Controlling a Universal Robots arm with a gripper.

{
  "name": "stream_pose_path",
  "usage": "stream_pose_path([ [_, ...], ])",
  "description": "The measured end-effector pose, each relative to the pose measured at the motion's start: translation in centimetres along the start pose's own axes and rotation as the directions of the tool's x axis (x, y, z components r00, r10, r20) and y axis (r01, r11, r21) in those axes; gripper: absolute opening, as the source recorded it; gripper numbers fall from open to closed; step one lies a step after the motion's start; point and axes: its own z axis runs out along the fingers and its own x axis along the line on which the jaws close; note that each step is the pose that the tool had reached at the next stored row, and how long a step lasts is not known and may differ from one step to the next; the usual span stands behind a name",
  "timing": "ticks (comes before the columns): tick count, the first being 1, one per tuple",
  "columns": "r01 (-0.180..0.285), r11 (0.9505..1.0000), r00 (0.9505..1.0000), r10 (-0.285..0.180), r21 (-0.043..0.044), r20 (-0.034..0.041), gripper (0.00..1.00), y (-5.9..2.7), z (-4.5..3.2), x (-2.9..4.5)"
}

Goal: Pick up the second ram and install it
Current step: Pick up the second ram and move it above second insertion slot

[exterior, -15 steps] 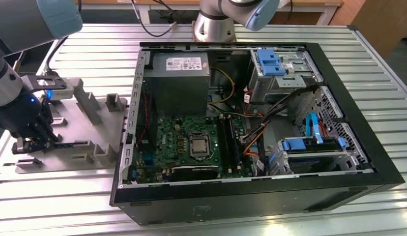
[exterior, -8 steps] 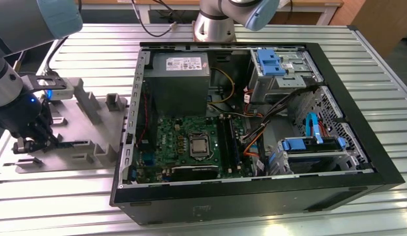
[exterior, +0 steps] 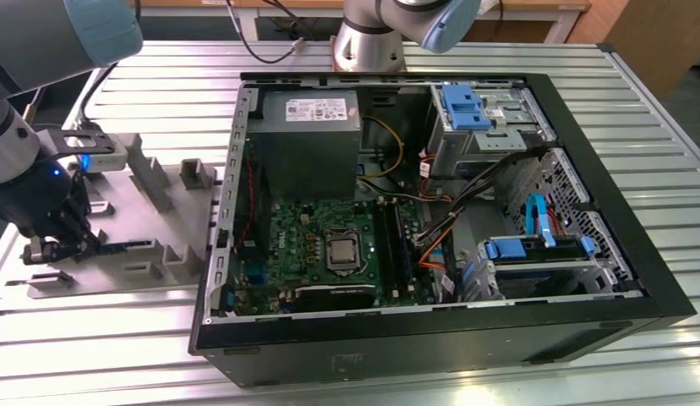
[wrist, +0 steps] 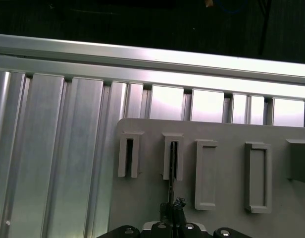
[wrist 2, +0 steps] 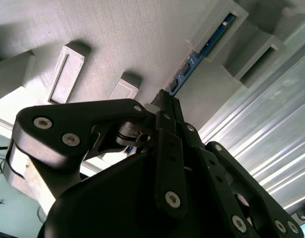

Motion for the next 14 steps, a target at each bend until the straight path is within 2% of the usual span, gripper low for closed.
stream_pose_path([
  [4, -0.001, 1.0, 1.0, 0.001, 0.0, 0.0, 0.13, -0.01, 0.0, 0.0],
  [8, -0.059, 0.9983, 0.9983, 0.059, 0.0014, 0.0023, 0.13, -0.01, 0.04, 0.0],
  [12, -0.127, 0.9919, 0.9919, 0.127, 0.003, 0.0051, 0.13, -0.01, 0.08, 0.01],
  [14, -0.139, 0.9902, 0.9902, 0.139, 0.0034, 0.0057, 0.13, -0.01, 0.09, 0.0],
])
